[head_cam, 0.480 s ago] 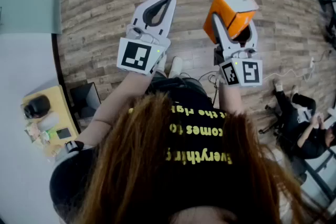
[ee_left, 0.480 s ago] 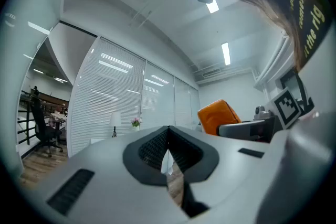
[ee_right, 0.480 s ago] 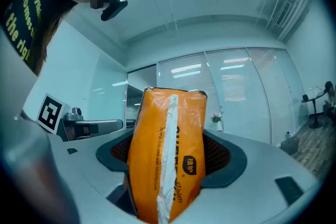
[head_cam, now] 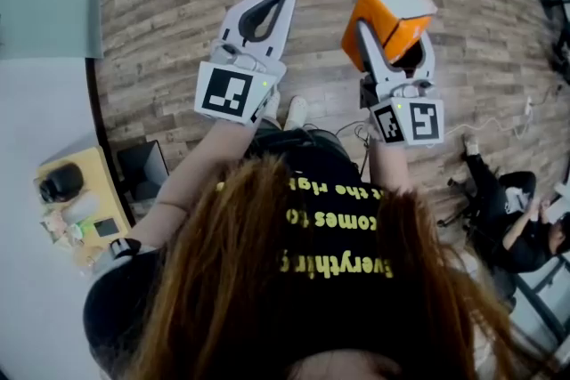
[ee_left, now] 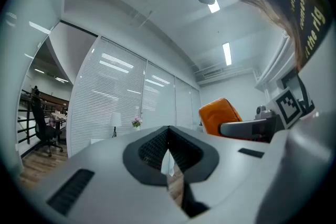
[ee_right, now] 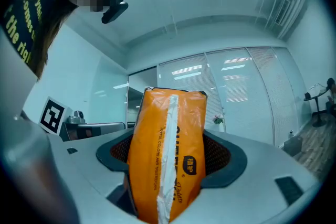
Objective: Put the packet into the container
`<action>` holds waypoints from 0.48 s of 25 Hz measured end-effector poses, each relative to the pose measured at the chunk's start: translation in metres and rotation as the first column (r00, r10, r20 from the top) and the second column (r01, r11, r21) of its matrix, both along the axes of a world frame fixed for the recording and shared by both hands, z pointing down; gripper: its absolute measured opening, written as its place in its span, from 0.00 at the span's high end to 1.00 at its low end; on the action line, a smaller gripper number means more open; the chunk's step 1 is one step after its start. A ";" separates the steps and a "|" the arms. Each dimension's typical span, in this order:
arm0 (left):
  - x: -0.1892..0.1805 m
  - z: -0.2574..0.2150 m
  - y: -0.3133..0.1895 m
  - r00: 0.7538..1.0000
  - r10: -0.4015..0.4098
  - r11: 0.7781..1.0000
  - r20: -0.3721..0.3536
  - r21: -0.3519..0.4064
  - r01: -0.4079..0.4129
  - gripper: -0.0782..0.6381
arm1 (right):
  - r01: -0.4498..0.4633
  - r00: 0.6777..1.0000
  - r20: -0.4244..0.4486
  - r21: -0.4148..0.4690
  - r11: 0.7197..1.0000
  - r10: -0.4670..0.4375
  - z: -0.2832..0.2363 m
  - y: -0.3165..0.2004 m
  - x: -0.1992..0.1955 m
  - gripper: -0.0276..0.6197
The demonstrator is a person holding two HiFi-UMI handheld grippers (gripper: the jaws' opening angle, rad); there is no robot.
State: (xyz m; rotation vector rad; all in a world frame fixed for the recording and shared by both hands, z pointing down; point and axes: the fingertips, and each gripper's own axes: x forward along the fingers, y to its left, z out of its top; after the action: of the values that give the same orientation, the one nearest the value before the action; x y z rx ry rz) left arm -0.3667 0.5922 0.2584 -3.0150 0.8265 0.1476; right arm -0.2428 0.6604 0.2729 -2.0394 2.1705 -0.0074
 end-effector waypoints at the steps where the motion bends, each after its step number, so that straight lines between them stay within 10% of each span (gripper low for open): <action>1: 0.000 0.000 -0.001 1.000 -0.005 1.000 -0.001 0.001 0.005 0.89 | 0.005 1.000 -0.002 0.002 1.000 -0.005 -0.001 -0.001 0.000 0.40; 12: 0.017 -0.002 -0.016 0.998 -0.058 0.998 -0.014 0.021 0.058 0.89 | 0.035 0.999 -0.016 0.010 0.999 -0.035 -0.002 -0.013 0.024 0.40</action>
State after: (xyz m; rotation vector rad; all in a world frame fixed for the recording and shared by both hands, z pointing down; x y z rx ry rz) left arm -0.3493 0.5760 0.2559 -2.9702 0.9064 0.1754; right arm -0.2185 0.6472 0.2708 -2.0022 2.2108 0.0148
